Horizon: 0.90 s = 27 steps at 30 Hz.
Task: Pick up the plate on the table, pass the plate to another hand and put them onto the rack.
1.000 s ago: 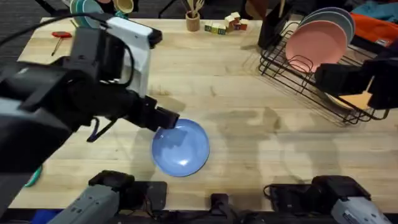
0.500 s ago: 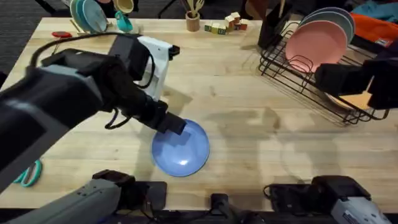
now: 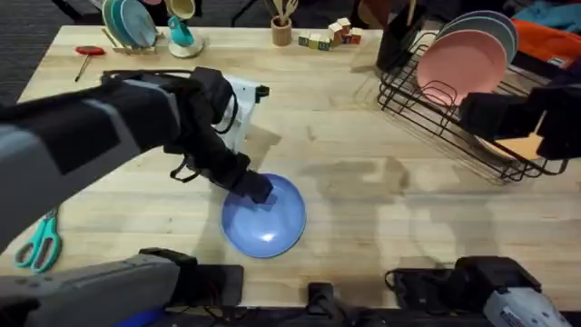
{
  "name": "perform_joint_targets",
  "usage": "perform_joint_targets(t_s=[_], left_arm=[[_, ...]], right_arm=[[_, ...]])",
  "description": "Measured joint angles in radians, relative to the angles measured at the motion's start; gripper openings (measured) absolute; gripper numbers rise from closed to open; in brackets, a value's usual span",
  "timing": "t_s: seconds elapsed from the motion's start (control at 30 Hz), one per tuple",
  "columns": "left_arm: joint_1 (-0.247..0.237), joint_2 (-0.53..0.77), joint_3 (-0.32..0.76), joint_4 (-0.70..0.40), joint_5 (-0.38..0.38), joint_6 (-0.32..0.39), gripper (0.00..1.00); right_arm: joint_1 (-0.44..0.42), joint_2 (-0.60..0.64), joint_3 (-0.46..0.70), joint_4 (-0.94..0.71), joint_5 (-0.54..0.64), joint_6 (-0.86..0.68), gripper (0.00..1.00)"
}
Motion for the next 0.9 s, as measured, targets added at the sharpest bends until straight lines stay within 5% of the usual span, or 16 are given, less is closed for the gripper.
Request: perform_joint_targets(t_s=[0.5,0.9], left_arm=[[-0.006,0.021,0.012,-0.003,-0.005,-0.001,0.995],[-0.144,0.035,0.012,0.001,-0.151,-0.033,0.996]], right_arm=[[0.0,0.0,0.0,0.0,0.0,0.0,0.996],[0.0,0.0,0.0,0.0,0.0,0.0,0.995]])
